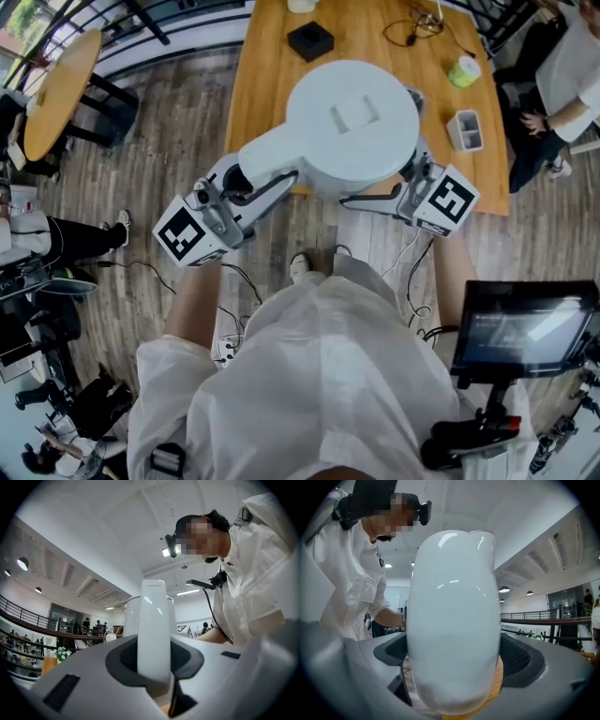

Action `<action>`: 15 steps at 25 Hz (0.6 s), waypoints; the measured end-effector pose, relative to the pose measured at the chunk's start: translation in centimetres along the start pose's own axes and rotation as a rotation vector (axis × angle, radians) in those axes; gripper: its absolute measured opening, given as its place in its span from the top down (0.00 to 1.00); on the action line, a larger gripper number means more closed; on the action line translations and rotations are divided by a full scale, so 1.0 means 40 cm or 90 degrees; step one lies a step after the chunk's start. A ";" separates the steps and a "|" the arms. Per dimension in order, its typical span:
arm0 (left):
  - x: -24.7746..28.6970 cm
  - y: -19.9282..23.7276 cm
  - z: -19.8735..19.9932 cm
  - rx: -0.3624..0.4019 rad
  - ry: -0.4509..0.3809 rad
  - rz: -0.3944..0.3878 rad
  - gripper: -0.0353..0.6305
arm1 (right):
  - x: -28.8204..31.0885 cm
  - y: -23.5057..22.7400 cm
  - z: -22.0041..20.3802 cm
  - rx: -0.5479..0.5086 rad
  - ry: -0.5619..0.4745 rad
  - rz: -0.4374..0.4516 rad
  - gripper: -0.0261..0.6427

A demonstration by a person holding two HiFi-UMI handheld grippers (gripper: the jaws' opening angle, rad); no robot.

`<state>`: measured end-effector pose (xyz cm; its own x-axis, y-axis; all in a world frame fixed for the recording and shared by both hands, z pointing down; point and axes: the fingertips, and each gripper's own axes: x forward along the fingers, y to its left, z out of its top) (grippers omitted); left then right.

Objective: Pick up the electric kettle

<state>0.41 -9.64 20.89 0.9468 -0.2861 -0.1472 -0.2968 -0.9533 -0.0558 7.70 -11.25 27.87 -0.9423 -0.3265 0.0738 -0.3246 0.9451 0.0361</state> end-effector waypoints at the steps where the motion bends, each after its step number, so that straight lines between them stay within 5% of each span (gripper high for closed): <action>1: 0.001 0.000 0.000 0.000 0.000 -0.001 0.80 | 0.000 0.000 -0.001 0.000 0.001 0.000 0.10; 15: -0.002 -0.002 -0.001 0.001 0.002 -0.001 0.80 | 0.002 0.001 0.004 -0.005 0.001 -0.009 0.10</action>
<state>0.34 -9.54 20.96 0.9478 -0.2846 -0.1441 -0.2952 -0.9537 -0.0583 7.59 -11.26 27.71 -0.9376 -0.3395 0.0750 -0.3370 0.9405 0.0442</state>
